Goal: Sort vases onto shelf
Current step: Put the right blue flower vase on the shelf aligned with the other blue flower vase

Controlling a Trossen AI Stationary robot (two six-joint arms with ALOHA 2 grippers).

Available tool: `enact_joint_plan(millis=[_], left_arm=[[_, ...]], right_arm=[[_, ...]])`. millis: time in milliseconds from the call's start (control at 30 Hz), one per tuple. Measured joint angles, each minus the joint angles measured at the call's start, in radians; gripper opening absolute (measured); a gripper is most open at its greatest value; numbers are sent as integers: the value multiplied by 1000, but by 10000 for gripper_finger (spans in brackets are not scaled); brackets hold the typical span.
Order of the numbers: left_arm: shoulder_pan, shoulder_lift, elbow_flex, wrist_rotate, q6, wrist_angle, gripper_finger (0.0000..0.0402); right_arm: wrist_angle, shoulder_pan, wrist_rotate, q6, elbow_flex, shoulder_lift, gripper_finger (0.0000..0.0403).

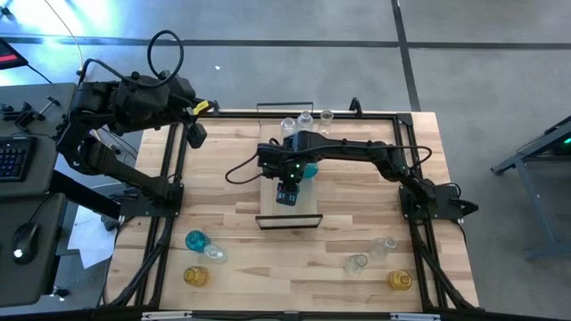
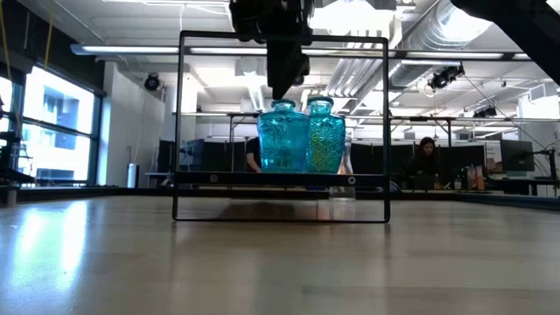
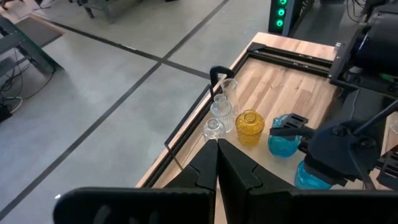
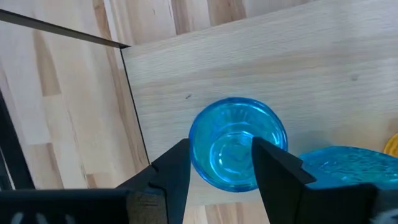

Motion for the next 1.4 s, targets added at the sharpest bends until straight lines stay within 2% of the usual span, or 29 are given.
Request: enact_joint_plan(millis=[267, 533, 667, 833, 1267, 1400], left_arm=[[0, 0, 0, 0, 1, 0, 1], [0, 0, 0, 0, 1, 0, 1], [0, 0, 0, 0, 1, 0, 1], [0, 0, 0, 0, 1, 0, 1], [0, 0, 0, 0, 10, 0, 1], [0, 0, 0, 0, 12, 0, 1]], right_arm=[[-6, 0, 27, -2, 15, 0, 149], [-7, 10, 35, 26, 16, -52, 139], [-11, 23, 34, 34, 16, -71, 98], [2, 53, 24, 33, 16, -76, 11], [-4, 60, -27, 88, -1, -75, 0], [-23, 60, -66, 96, -66, -75, 0]])
